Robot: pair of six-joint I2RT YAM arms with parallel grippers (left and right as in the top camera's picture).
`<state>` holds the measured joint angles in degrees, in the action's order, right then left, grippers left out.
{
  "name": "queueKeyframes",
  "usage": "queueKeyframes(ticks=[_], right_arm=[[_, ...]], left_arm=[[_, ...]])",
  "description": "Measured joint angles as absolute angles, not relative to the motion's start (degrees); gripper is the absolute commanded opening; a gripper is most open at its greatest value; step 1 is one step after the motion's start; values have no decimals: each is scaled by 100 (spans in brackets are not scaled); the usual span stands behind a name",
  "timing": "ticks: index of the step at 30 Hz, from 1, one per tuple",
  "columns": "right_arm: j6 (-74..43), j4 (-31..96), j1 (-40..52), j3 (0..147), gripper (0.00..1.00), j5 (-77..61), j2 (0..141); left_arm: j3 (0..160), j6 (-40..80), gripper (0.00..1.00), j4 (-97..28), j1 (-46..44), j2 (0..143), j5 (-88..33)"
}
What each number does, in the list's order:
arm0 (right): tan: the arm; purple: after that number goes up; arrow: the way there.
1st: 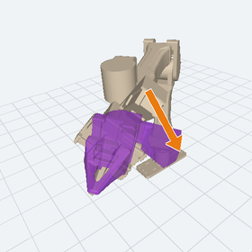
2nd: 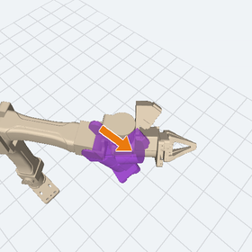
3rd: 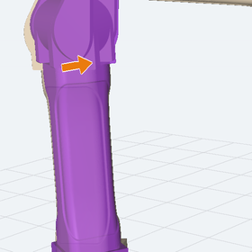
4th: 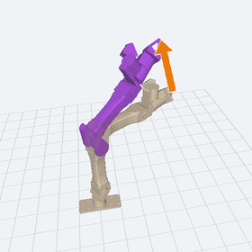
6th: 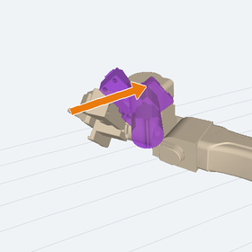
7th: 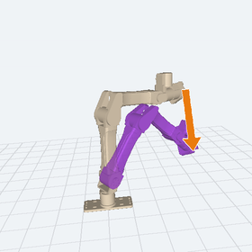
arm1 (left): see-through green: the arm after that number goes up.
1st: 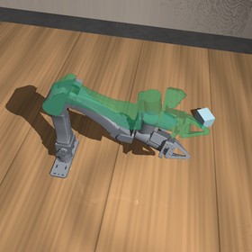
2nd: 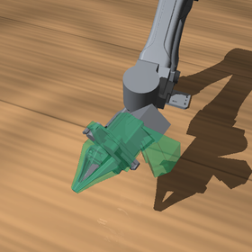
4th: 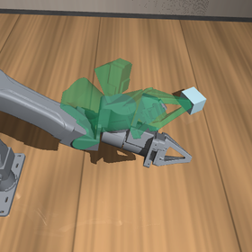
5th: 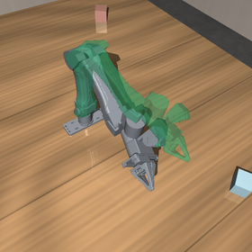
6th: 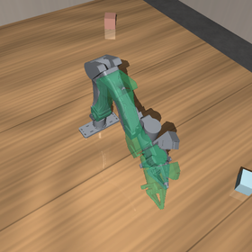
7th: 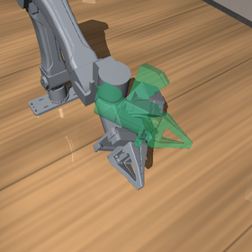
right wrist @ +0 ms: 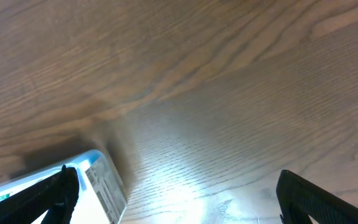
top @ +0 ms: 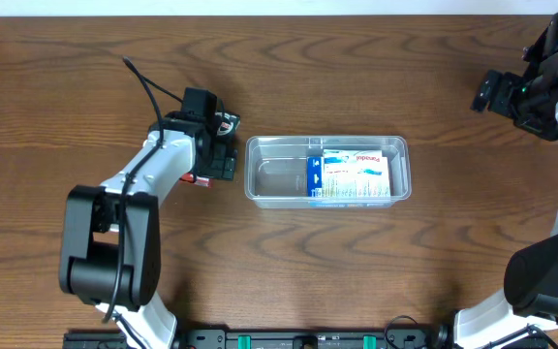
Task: Pack container
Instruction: 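Move left gripper to the red Panadol ActiFast packet and grasp it, then lift the red packet and carry it over the container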
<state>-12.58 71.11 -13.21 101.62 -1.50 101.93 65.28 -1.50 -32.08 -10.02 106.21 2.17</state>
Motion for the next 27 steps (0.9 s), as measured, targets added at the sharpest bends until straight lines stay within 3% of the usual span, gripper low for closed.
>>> queueKeyframes(ticks=[12, 27], right_arm=[[-1258, 7109, -1321, 10162, 99, -150, 10193], [-1258, 7109, -1321, 10162, 99, -150, 10193]], left_arm=[[6528, 266, 73, -3293, -1002, 10630, 239], [6528, 670, 68, -3437, -1002, 10595, 239]])
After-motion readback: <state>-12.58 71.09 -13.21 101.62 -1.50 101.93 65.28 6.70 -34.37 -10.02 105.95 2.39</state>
